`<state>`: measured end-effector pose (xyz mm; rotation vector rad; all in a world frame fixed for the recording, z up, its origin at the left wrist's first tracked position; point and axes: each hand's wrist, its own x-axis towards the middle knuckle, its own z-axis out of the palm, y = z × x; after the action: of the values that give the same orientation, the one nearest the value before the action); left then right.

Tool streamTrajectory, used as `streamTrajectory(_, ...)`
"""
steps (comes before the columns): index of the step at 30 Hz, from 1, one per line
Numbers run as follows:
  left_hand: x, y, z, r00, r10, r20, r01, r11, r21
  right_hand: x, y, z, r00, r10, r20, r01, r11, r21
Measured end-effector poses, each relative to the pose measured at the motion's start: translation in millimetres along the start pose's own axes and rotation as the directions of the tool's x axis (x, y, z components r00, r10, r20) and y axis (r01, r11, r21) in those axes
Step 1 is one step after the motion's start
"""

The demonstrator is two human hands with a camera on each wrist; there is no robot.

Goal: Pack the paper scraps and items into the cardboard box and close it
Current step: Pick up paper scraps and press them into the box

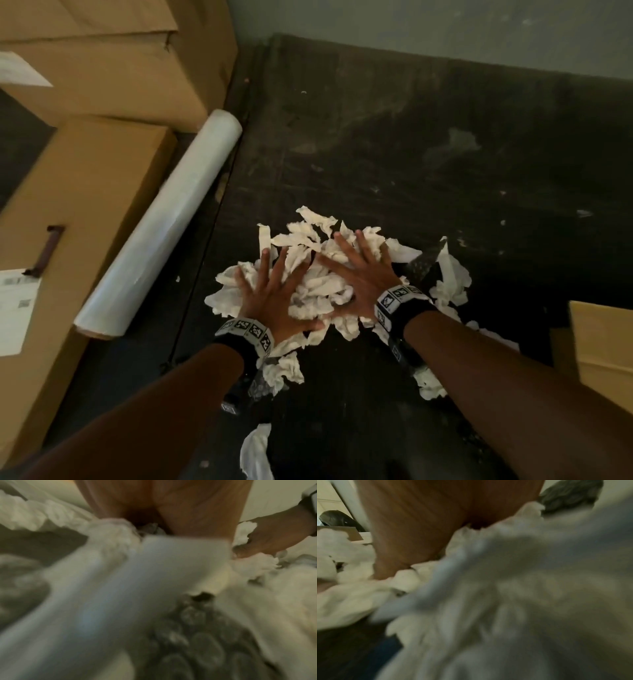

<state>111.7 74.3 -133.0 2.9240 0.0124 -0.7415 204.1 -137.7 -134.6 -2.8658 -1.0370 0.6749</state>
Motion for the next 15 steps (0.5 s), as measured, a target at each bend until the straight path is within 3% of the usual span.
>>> streamTrajectory(6,-8,0,12,0.988,0.074,-0.135,-0.090,0.989,-0.115,-11,-9,16,0.993,0.055,-0.100,-0.046,0.995,0.090)
streamTrajectory(11,-15,5,13,0.991,0.049,-0.125,-0.083,0.954,-0.287,-13,-16,21,0.993,0.086,-0.079,-0.079,0.992,0.095)
streamTrajectory(15,-16,2,6,0.990,0.081,-0.116,-0.110,0.956,-0.270,-11,-14,12,0.996,0.088,-0.012,-0.086,0.991,0.107)
